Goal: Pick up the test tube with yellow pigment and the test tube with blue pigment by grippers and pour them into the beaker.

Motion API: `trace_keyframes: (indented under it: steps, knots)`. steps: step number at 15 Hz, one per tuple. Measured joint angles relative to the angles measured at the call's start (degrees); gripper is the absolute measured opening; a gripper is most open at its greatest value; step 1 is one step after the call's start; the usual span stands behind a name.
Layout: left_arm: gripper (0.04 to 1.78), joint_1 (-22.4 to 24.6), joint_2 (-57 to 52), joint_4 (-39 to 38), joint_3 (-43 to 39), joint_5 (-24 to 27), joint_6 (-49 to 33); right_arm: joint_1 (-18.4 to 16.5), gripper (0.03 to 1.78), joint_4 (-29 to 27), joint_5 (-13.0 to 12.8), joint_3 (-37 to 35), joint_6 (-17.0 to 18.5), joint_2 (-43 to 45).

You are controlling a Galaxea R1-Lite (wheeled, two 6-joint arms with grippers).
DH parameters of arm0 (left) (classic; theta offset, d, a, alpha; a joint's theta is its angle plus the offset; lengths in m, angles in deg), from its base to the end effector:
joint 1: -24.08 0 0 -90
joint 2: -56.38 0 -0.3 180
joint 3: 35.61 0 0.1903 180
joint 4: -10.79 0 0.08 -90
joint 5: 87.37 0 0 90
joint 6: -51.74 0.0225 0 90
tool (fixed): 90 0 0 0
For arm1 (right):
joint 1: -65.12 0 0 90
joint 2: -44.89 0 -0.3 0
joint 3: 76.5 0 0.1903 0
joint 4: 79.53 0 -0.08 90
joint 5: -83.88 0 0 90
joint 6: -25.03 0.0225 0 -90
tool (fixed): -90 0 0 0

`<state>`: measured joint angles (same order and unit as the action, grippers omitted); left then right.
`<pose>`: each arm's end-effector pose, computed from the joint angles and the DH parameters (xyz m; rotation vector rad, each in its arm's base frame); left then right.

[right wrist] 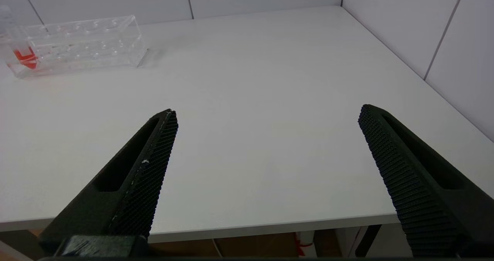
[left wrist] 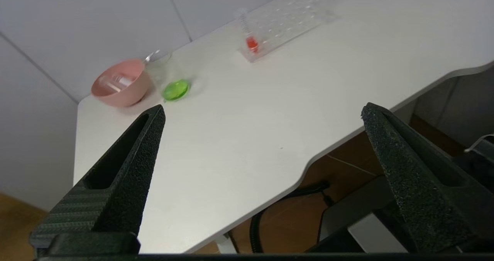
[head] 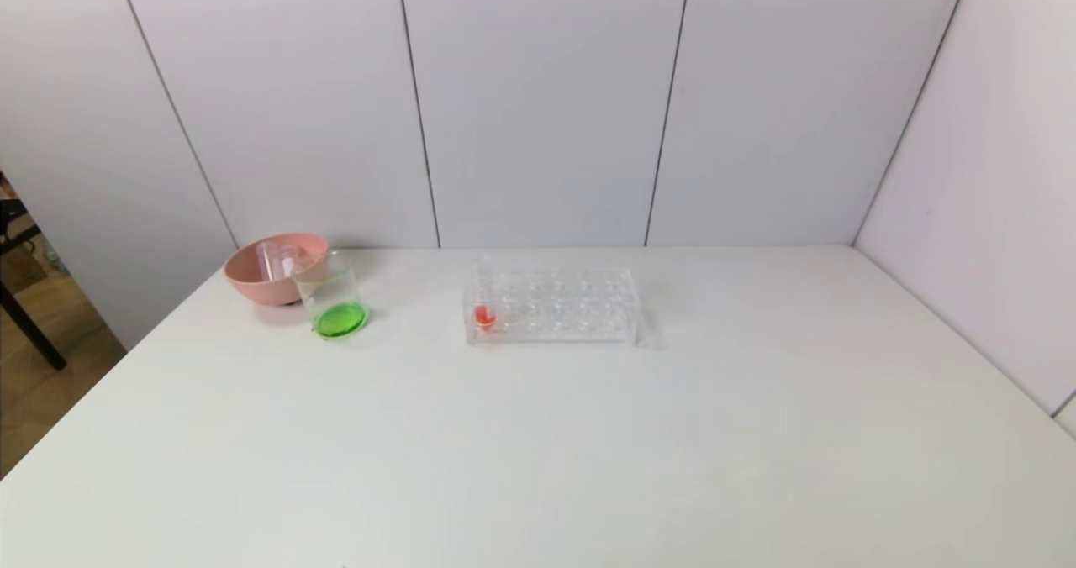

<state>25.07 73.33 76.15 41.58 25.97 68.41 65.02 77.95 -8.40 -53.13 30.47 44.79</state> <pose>-0.0921 -0.0105 0.2437 0.2681 0.0306 -0.3997 -0.0227 -0.0009 0.0770 0.0952 -0.0151 -0.0409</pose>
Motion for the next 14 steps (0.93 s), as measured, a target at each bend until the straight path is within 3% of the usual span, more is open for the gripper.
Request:
trace_keyframes:
  steps: [4, 7, 10, 14]
  knots:
    - [1.77, -0.68, -9.78, -20.25, -28.25, -12.69, -3.33, 0.0, 1.71, 0.02, 0.02, 0.0, -0.02, 0.0]
    - [1.77, -0.8, -14.25, -34.01, -44.18, -21.7, -4.95, 0.0, 1.71, 0.0, 0.0, 0.0, 0.0, 0.0]
    - [1.77, -0.83, -16.29, -39.99, -51.57, -23.24, -10.89, 0.0, 1.71, 0.0, 0.0, 0.0, 0.0, 0.0]
    - [1.77, -0.83, -16.94, -42.3, -53.58, -23.72, -19.42, -0.01, 1.71, 0.0, 0.0, 0.0, 0.0, 0.0]
